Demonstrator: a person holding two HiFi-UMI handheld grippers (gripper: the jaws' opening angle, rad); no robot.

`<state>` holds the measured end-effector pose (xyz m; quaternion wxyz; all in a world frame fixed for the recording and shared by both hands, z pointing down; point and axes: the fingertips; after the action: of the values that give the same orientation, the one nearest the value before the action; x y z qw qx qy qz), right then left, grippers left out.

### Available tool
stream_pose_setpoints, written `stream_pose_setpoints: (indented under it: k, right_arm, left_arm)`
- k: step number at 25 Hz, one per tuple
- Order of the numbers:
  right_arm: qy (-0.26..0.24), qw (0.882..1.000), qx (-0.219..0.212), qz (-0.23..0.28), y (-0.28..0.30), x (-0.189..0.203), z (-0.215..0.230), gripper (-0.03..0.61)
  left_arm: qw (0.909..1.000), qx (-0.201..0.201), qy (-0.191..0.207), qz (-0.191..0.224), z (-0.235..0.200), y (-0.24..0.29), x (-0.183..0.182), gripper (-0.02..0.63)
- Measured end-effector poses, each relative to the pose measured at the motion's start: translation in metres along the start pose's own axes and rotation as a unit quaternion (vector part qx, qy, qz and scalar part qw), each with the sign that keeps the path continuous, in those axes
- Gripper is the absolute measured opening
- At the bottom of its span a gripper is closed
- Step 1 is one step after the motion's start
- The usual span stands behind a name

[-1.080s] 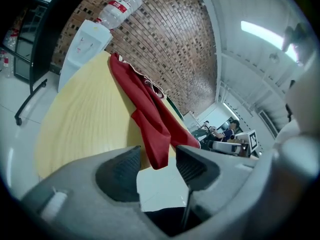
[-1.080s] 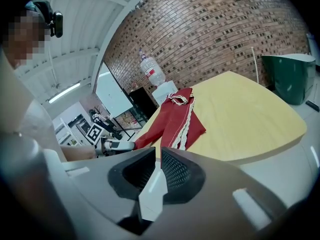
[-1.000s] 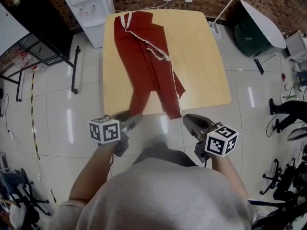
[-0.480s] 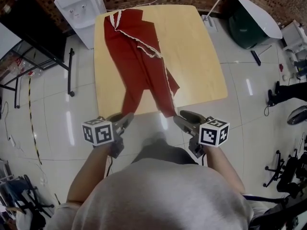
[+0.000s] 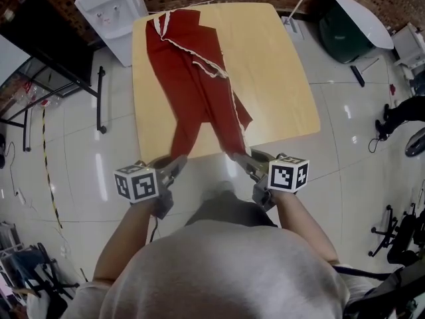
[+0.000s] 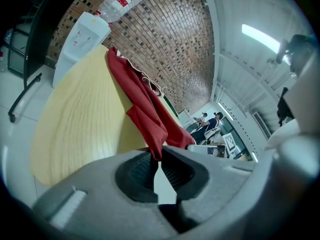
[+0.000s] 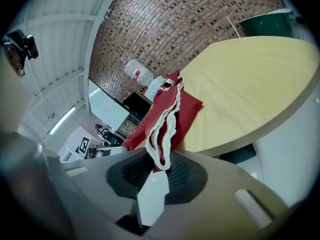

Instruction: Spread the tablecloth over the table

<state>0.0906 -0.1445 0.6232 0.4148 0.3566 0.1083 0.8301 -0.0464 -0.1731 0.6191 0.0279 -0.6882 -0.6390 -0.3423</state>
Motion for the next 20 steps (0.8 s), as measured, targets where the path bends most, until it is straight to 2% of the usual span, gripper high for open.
stream_pose_setpoints:
  k: [2, 12, 14, 20]
  right_arm:
    - [-0.002, 1.000, 0.010, 0.009, -0.001, -0.005, -0.001, 0.011]
    - [-0.055, 0.997, 0.027, 0.036, -0.015, -0.031, -0.028, 0.008]
    - [-0.052, 0.997, 0.024, 0.048, -0.018, -0.042, -0.033, 0.008]
    - [-0.064, 0.995, 0.021, 0.079, -0.039, -0.077, -0.041, 0.008]
  left_arm:
    - [1.0000, 0.003, 0.004, 0.003, 0.000, -0.002, -0.003, 0.017]
    - [0.9974, 0.005, 0.070, 0.016, 0.017, -0.017, -0.027, 0.012]
    - [0.9964, 0.004, 0.082, 0.023, 0.021, -0.021, -0.036, 0.011]
    - [0.9942, 0.004, 0.093, 0.055, 0.044, -0.022, -0.063, 0.008]
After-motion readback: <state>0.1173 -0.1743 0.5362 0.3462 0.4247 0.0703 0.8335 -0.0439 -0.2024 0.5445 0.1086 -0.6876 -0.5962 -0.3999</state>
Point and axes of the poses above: the fingertips, and each gripper's own axes: y forward along the fingers, z to its right, x out of its underside, and after that the axes turned 2 degrees about x, right-handed
